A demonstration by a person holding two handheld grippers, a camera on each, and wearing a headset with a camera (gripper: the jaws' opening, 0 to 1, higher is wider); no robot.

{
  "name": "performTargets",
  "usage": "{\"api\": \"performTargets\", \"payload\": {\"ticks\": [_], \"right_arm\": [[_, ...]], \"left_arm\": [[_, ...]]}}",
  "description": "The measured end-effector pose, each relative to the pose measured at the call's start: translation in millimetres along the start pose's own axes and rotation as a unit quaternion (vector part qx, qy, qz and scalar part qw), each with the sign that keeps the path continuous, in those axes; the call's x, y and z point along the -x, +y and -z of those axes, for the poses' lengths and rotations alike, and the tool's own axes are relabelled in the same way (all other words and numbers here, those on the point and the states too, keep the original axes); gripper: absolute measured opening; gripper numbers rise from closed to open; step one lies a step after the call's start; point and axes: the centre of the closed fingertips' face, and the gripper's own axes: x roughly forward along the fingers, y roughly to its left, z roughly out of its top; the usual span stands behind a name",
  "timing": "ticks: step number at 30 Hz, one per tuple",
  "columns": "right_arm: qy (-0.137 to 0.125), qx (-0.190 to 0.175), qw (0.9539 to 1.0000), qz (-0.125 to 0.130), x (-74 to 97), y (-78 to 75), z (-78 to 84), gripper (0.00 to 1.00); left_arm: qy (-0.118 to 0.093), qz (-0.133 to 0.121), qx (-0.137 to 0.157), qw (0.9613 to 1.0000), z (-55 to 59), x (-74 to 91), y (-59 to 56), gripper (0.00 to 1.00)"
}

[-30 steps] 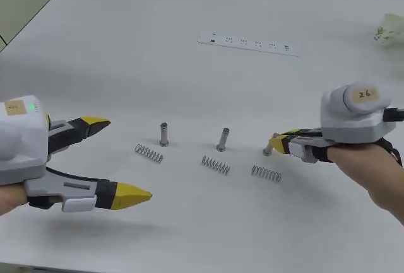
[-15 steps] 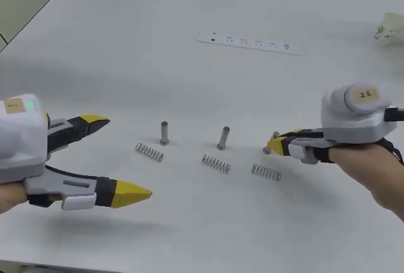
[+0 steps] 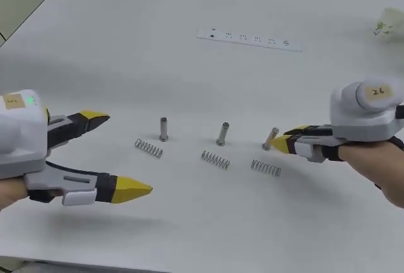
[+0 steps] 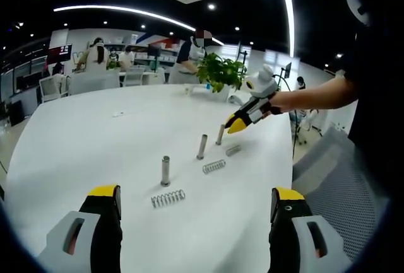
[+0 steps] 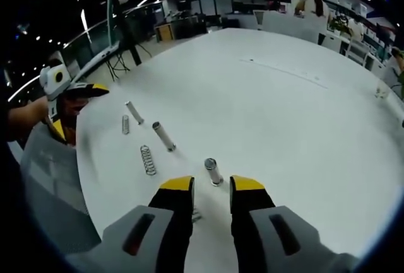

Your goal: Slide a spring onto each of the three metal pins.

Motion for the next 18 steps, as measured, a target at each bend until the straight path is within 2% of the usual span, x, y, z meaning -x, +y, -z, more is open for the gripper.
{"api": "performTargets", "payload": {"ticks": [6, 18], "right_arm": [[-0.003, 0.002, 1.0000, -0.006, 1.1, 3.7, -1.3, 0.21], [0.013, 0.027, 0.9994, -0.019, 4.1, 9.6, 3.1, 0.21]], "left_arm": [[-0.002, -0.001, 0.000, 1.0000, -2.1, -0.2, 1.4, 0.96], [-0.004, -0.002, 0.002, 1.0000, -3.0, -0.2, 1.5, 0.96]]}}
